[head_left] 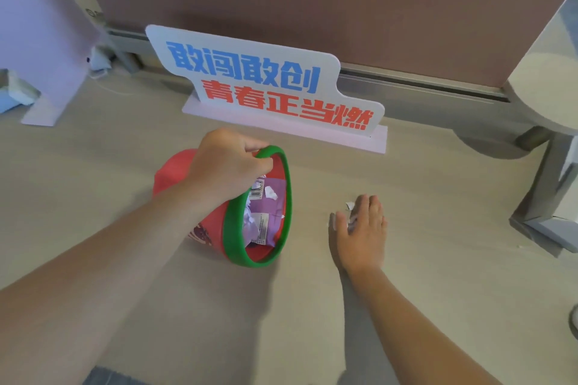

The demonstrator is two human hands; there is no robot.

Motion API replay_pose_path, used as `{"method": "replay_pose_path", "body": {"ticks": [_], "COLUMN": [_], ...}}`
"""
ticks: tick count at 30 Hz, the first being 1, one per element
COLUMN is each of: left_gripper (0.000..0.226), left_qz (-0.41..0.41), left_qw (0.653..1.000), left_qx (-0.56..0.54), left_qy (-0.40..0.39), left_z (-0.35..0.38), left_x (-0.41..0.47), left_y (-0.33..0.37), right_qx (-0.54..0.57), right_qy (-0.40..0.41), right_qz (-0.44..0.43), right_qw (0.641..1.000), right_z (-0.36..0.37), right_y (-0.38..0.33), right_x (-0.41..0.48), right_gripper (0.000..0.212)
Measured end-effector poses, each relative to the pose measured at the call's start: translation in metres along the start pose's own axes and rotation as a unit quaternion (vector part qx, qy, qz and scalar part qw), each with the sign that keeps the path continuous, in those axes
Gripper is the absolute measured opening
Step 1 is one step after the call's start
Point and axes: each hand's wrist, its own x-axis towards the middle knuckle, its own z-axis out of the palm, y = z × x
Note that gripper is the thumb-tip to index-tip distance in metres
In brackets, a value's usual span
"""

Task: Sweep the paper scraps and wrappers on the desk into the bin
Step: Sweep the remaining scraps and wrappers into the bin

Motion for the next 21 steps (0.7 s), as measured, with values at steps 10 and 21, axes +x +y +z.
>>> {"method": "replay_pose_path", "body": {"ticks": [10, 21], "left_gripper": [0.029, 0.050], "left_qz": [-0.002, 0.038], "left_qw": [0.999, 0.997], "left_qx": [-0.023, -0.051], "left_qy": [0.024, 0.039], "left_z": [-0.018, -0.018], "left_x": [-0.002, 0.004], "left_y": [-0.012, -0.024], "right_qx": [-0.057, -0.105], "right_qy": [-0.048, -0.005], "right_qz": [-0.259, -0.365], "right_qw": [0.963, 0.925], "right_z": [0.014, 0.018], "right_y": [-0.011, -0.008], "right_x": [0.014, 0.022], "right_gripper": [0.035, 0.032]}}
